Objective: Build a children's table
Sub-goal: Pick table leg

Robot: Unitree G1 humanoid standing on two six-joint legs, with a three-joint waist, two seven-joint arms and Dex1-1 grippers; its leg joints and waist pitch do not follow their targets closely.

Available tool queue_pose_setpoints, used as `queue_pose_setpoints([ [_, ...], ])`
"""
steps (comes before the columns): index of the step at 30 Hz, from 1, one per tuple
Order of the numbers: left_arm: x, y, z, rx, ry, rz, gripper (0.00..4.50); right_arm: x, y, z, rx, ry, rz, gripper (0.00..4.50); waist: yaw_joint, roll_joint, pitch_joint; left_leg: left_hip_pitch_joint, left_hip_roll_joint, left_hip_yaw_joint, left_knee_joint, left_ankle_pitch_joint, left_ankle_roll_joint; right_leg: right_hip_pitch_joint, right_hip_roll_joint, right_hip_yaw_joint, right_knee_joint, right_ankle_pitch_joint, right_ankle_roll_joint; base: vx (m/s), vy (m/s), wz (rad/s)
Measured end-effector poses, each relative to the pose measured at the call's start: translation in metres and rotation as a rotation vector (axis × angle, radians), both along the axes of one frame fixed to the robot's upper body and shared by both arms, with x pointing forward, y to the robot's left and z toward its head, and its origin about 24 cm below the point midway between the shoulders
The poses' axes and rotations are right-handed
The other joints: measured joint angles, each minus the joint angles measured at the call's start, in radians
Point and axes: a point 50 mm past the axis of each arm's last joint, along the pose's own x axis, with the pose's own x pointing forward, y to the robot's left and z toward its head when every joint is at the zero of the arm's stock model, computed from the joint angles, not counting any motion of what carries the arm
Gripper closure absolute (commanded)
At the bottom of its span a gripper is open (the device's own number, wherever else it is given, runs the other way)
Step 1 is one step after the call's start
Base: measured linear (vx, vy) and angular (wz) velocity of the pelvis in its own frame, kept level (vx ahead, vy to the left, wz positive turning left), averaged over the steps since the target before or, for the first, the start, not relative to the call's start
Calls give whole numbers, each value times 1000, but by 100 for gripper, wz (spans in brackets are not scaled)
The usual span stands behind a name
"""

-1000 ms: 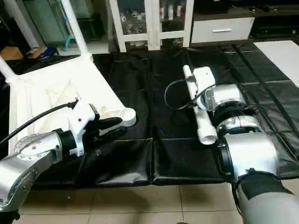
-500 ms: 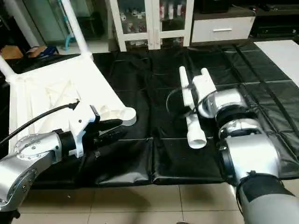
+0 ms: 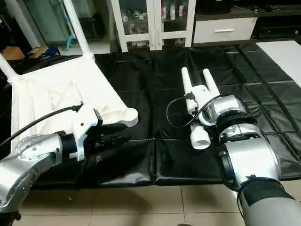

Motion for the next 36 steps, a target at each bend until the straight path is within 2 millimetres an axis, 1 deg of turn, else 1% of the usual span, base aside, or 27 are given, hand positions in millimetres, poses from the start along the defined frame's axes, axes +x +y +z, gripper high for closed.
queue_pose_setpoints([
  [1,0,0,0,0,3,-7,274,0,0,0,0,0,1,149,0,0,0,0,0,0,0,0,0,0,0,0,0,0,0,0,0,0],
  [2,-1,0,0,-2,6,-14,274,0,1,0,0,0,1,172,0,0,0,0,0,0,0,0,0,0,0,0,0,0,0,0,0,0],
  [4,-2,0,1,-23,20,-40,274,0,1,0,1,1,3,177,0,-1,0,0,0,0,0,0,0,0,0,0,0,0,0,0,0,0],
  [8,-5,0,1,-34,36,-73,274,0,2,-1,14,7,16,219,0,-3,1,0,1,1,0,0,0,0,0,0,0,0,0,0,0,0],
  [10,-5,0,0,-31,38,-75,274,0,2,-1,13,7,16,229,1,-4,1,0,2,2,0,0,0,0,0,0,0,0,0,0,0,0],
  [11,-5,0,0,-31,38,-75,274,0,2,-1,13,6,16,252,1,-4,1,0,2,2,0,0,0,0,0,0,0,0,0,0,0,0],
  [19,-5,0,1,-32,30,-70,274,0,0,-1,48,-12,-31,268,0,-4,0,0,3,3,0,1,0,0,0,-1,0,0,0,0,0,0],
  [24,-4,0,0,-47,24,-41,274,1,-1,-1,160,-65,-111,270,-1,-5,0,3,4,4,0,1,-1,3,0,-1,0,0,0,0,0,0],
  [26,-2,2,1,-59,14,-8,274,2,1,0,217,-88,-135,270,-2,-5,0,3,4,4,0,1,-1,3,0,-1,0,0,-1,0,0,0],
  [27,1,5,3,-70,3,32,274,3,4,1,274,-111,-157,270,-2,-5,0,3,4,5,0,2,-1,3,0,0,0,1,-1,0,0,0],
  [28,6,9,5,-86,-11,79,274,6,7,5,333,-146,-177,270,-2,-3,1,2,4,5,0,3,0,2,0,-1,1,1,-1,0,0,0],
  [30,16,17,13,-112,-49,174,274,11,10,19,420,-225,-185,270,-2,-2,1,0,4,6,0,4,1,0,0,0,0,3,0,0,0,0],
  [32,34,21,33,-247,-92,309,274,13,11,44,520,-385,-144,270,7,-5,3,-1,4,7,-1,7,2,1,0,-2,0,4,0,0,0,0],
  [33,40,23,43,-295,-112,353,274,14,16,54,556,-445,-107,270,8,-6,3,-1,4,8,-1,7,2,0,0,-1,0,4,0,0,0,0],
  [34,48,21,55,-396,-108,392,257,12,19,67,585,-527,-56,270,11,-5,2,-1,4,9,-1,7,3,2,0,-1,-1,4,0,0,0,0],
  [35,52,19,66,-485,-106,411,241,9,21,74,604,-582,-20,270,16,-6,1,-1,4,10,-1,7,3,2,-1,-2,-2,4,0,0,0,0],
  [36,55,14,75,-560,-89,398,241,6,24,79,625,-621,19,270,19,-5,1,-1,4,11,-1,7,4,2,-1,-1,-4,5,-1,0,0,0],
])
